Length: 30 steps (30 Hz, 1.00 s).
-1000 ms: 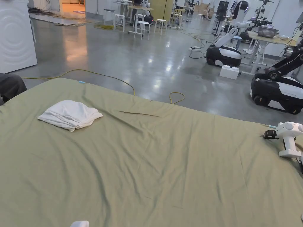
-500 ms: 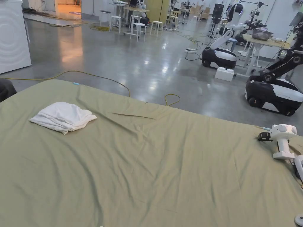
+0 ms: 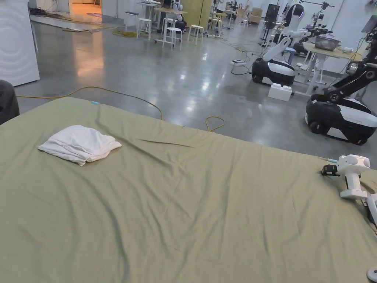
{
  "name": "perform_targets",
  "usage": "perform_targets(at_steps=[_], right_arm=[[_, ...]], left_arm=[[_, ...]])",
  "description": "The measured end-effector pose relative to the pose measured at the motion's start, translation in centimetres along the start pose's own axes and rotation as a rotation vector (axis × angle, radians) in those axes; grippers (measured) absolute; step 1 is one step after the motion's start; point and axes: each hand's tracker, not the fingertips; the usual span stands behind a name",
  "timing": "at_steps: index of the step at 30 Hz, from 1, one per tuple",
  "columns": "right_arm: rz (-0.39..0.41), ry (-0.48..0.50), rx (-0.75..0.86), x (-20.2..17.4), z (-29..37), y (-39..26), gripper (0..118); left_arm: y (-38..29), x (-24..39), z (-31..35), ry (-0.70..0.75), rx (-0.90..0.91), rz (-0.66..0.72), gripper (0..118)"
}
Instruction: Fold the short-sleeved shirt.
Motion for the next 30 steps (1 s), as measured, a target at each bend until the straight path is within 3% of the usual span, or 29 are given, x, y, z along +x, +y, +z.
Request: perform_targets(at_steps=[9,18,26,28,30], right_arm=[[-0.017,-0.075,0.208,5.6,2.4,10.1,0],[-0.059,-0.174,0.308,10.4,4.8,14.5,0],[-0.084,-0.207,0.31,11.9,5.5,14.2,0],[-0.09,-0.205,0.301,12.0,5.4,13.9,0],[-0.098,-0.203,0.291,12.0,5.2,13.7,0]], left_arm=[[5.5,2.0,13.1,0.153,0.097,-0.079,25],[10.5,3.7,27.8,0.475,0.22,-0.053,25],[10.5,4.2,31.0,0.678,0.232,0.037,25],[13.2,1.5,33.8,0.737,0.22,0.032,25],[13.5,1.4,33.2,0.808,0.207,0.027,33]])
